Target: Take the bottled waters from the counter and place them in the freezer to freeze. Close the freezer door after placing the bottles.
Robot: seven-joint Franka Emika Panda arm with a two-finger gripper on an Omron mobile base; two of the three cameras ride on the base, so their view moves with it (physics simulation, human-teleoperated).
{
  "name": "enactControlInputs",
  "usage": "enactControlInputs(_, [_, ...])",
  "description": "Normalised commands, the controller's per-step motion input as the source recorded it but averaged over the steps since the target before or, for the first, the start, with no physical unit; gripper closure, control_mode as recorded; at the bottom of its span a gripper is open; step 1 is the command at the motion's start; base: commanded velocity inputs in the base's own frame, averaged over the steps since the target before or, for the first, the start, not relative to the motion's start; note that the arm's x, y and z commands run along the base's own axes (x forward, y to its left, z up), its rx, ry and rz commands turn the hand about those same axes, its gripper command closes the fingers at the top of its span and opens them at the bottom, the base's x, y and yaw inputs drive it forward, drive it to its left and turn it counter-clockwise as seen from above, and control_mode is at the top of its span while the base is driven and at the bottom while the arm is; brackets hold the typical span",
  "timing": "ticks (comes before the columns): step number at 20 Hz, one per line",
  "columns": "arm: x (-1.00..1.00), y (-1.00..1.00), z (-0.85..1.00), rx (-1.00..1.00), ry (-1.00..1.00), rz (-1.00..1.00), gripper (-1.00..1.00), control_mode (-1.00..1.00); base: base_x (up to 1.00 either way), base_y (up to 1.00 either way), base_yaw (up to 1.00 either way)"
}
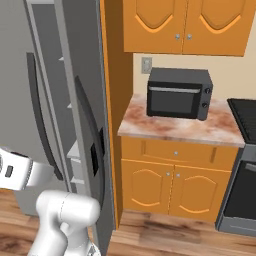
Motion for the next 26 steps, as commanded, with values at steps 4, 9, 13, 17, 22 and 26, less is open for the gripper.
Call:
enactControlInputs(4, [0.0,0.0,0.0,0.0,0.0,0.0,-1.0,1.0,0.21,-0.03,0.0])
enactControlInputs(9, [0.0,0.0,0.0,0.0,0.0,0.0,-1.0,1.0,0.38,0.0,0.0])
enactControlInputs(13, [0.0,0.0,0.0,0.0,0.0,0.0,-1.0,1.0,0.38,0.07,0.0])
enactControlInputs(17, [0.0,0.0,0.0,0.0,0.0,0.0,-1.0,1.0,0.24,0.02,0.0])
enactControlInputs(22, [0.0,0.0,0.0,0.0,0.0,0.0,-1.0,1.0,0.35,0.0,0.0])
enactControlInputs(26, [0.0,0.0,0.0,0.0,0.0,0.0,-1.0,1.0,0.26,0.0,0.0])
